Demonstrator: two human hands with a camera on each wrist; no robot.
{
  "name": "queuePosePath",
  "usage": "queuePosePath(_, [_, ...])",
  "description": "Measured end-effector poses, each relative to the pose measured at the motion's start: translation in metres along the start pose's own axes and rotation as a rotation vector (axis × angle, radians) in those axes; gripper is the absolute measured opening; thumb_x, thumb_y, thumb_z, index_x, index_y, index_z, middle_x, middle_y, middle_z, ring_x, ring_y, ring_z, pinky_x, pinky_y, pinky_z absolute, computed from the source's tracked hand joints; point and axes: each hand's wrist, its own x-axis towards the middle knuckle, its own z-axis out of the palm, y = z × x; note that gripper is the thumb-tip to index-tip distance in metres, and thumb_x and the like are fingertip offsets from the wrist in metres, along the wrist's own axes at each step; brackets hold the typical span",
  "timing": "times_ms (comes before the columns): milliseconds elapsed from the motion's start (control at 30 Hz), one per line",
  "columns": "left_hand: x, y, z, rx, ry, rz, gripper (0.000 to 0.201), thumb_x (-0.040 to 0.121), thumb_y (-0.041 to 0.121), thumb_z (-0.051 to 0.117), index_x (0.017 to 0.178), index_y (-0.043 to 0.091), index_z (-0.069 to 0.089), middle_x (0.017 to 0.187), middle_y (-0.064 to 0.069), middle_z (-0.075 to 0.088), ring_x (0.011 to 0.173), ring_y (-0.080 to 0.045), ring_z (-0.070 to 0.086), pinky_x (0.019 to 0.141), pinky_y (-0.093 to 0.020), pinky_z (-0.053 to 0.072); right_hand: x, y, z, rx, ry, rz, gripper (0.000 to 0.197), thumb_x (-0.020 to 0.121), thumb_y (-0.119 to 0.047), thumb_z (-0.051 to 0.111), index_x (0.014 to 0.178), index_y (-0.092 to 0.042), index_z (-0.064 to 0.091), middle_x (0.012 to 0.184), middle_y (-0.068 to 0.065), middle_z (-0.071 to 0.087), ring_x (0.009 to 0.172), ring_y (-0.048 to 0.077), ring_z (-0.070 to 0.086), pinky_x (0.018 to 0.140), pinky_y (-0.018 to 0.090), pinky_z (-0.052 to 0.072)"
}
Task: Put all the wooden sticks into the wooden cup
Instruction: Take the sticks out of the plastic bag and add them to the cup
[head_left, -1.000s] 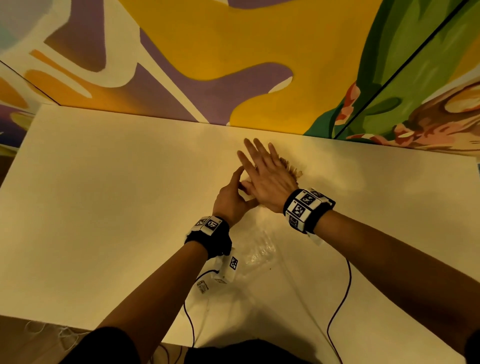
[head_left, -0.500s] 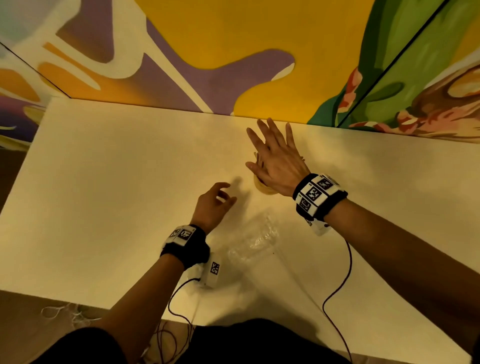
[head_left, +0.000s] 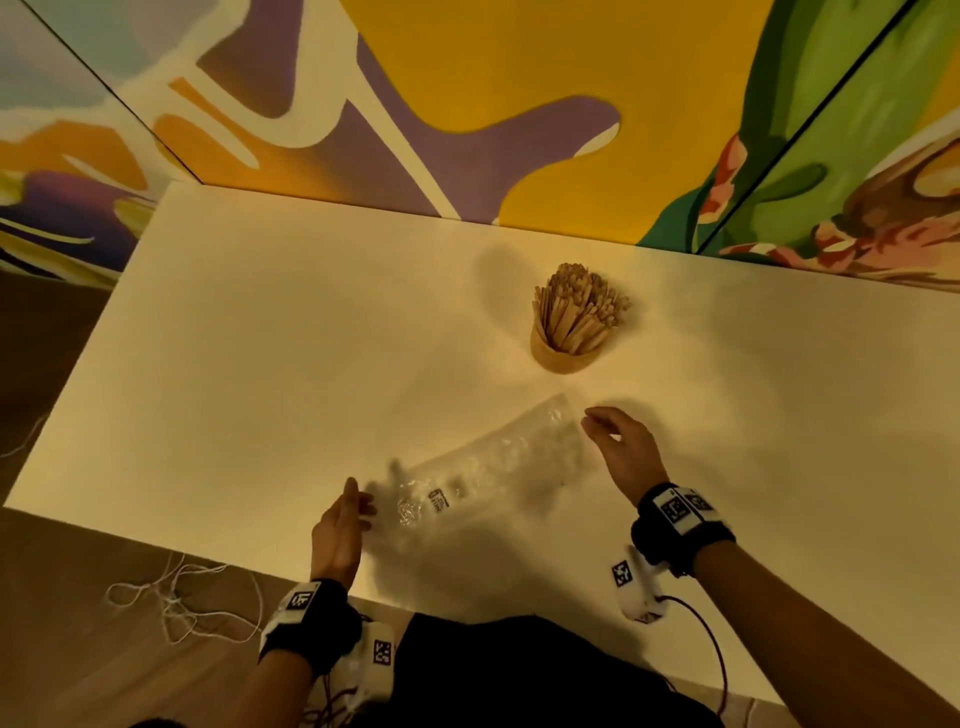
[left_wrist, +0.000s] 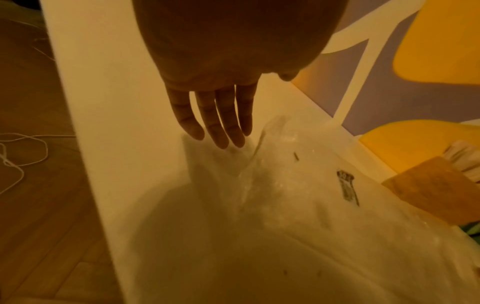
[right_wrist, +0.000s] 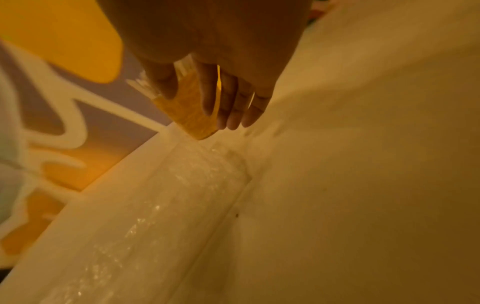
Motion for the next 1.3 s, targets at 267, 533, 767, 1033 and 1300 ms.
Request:
queuePosePath(267, [-0.006, 0.015, 0.026, 0.018, -0.13, 0.1, 0.022, 0.098, 0.024, 0.054, 0.089, 0.008, 0.066, 0.078, -0.007, 0.069, 0.074, -0.028, 0.064, 0.057, -0.028, 0.046, 0.002, -0.001, 0.032, 0.082, -0.094, 0.144, 0.026, 0.089, -0.023, 0.067, 0.065, -0.012, 0.062, 0.059, 0.005, 0.064, 0.056, 0.019, 0.058, 0.069, 0.035, 0.05])
queuePosePath(533, [-0.017, 0.052, 0.029, -0.175, 0.129, 0.308, 0.02, 0.099, 0.021, 0.05, 0.087, 0.011, 0.063, 0.064, -0.008, 0.057, 0.054, -0.018, 0.049, 0.052, -0.03, 0.04, -0.042, -0.033, 0.008, 0.33, 0.095, 0.093, 0.03, 0.098, -0.029, 0.053, 0.078, -0.008, 0.055, 0.05, 0.02, 0.052, 0.035, 0.025, 0.044, 0.036, 0.022, 0.038])
queuePosePath(767, [-0.032, 0.072, 0.027, -0.193, 0.11, 0.46, 0.023, 0.103, 0.021, 0.043, 0.107, 0.016, 0.065, 0.058, -0.015, 0.05, 0.04, -0.022, 0.041, 0.035, -0.024, 0.04, -0.061, -0.037, -0.018, 0.366, 0.31, 0.067, 0.021, 0.096, -0.032, 0.058, 0.095, -0.017, 0.073, 0.053, 0.021, 0.053, 0.04, 0.027, 0.043, 0.035, 0.026, 0.04])
queuePosePath(1033, [-0.062, 0.075, 0.029, -0.211, -0.068, 0.474, 0.025, 0.096, 0.035, 0.057, 0.119, 0.026, 0.051, 0.074, -0.007, 0.067, 0.046, -0.02, 0.056, 0.047, -0.028, 0.043, -0.078, -0.039, -0.029, 0.37, 0.373, 0.03, 0.023, 0.096, -0.03, 0.057, 0.108, -0.017, 0.073, 0.046, 0.011, 0.05, 0.036, 0.015, 0.043, 0.031, 0.022, 0.036])
queuePosePath(1300, [-0.068, 0.064, 0.021, -0.243, -0.02, 0.482, 0.028, 0.097, 0.025, 0.056, 0.124, 0.03, 0.05, 0.077, -0.009, 0.065, 0.043, -0.021, 0.053, 0.044, -0.033, 0.046, -0.091, -0.044, -0.039, 0.39, 0.365, -0.019, 0.024, 0.095, -0.032, 0.058, 0.108, -0.018, 0.073, 0.05, 0.012, 0.056, 0.042, 0.017, 0.051, 0.034, 0.024, 0.039])
